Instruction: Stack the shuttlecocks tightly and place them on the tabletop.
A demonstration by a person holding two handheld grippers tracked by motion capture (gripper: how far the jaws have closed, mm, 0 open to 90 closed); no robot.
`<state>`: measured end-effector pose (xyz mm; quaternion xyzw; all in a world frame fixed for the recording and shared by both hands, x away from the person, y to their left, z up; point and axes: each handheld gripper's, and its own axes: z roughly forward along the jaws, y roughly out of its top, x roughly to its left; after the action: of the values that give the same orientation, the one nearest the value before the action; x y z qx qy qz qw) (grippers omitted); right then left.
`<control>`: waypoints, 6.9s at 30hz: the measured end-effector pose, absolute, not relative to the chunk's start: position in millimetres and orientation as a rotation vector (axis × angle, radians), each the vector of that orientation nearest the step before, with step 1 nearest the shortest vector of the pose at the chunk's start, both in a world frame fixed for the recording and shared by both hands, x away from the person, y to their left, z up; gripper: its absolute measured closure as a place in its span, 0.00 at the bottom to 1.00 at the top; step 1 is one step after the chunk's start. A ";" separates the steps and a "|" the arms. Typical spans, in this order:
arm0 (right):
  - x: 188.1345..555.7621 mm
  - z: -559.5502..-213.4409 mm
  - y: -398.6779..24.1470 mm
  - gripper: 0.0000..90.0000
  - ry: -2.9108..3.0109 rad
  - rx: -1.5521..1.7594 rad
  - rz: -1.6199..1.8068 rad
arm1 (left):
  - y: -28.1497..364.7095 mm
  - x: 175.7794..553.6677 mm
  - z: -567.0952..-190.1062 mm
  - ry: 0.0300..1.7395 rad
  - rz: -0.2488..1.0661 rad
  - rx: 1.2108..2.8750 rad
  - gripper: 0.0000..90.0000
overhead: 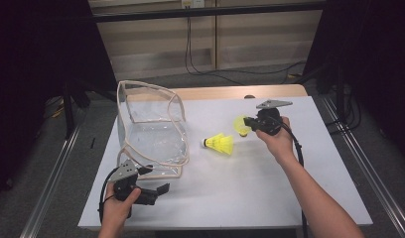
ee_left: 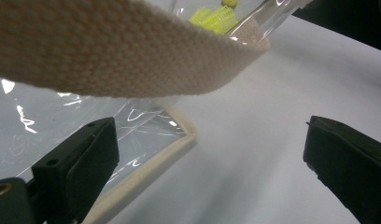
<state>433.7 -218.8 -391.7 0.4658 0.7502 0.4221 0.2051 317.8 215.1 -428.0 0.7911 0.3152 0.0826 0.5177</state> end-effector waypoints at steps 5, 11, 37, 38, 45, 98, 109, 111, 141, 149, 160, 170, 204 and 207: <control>430.4 -396.9 -220.4 0.99 2.089 1.310 1.190 | 215.0 317.6 -427.4 0.759 0.201 1.901 0.04; 426.6 -399.0 -219.2 0.99 2.093 1.303 1.196 | 214.5 317.6 -427.7 0.758 0.198 1.902 0.04; 406.1 -414.1 -220.8 0.99 2.097 1.315 1.237 | 214.5 317.2 -427.3 0.759 0.205 1.901 0.04; 404.6 -413.8 -221.6 0.99 2.092 1.320 1.238 | 214.7 317.3 -427.4 0.759 0.205 1.902 0.04; 396.4 -416.6 -226.6 0.99 2.092 1.317 1.247 | 214.1 317.1 -426.9 0.752 0.205 1.904 0.04; 366.1 -417.1 -245.6 0.68 2.034 1.297 1.173 | 207.9 315.0 -427.9 0.740 0.198 1.918 0.04; 366.4 -416.5 -249.1 0.63 2.018 1.303 1.144 | 207.9 315.3 -427.9 0.737 0.195 1.924 0.04; 366.4 -416.5 -249.3 0.63 2.016 1.307 1.144 | 207.7 315.2 -428.1 0.737 0.195 1.921 0.04; 364.0 -423.9 -260.0 1.00 2.085 1.260 1.111 | 206.9 315.1 -428.2 0.739 0.198 1.922 0.04; 364.5 -427.6 -261.9 1.00 2.093 1.268 1.113 | 206.2 315.1 -428.2 0.737 0.198 1.925 0.04; 358.9 -433.7 -267.9 1.00 2.100 1.277 1.102 | 205.9 314.7 -427.5 0.739 0.200 1.923 0.04; 355.4 -438.7 -271.8 1.00 2.095 1.286 1.111 | 205.3 314.5 -427.5 0.736 0.203 1.924 0.04; 349.7 -437.1 -280.3 1.00 2.082 1.295 1.130 | 203.4 313.5 -427.5 0.732 0.203 1.934 0.04; 349.1 -435.8 -281.7 1.00 2.074 1.301 1.125 | 203.4 313.3 -427.4 0.735 0.201 1.930 0.04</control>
<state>349.1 -281.7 -435.8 0.4709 0.7505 0.4072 0.2217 313.3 203.4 -427.4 0.8009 0.3052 0.0833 0.5084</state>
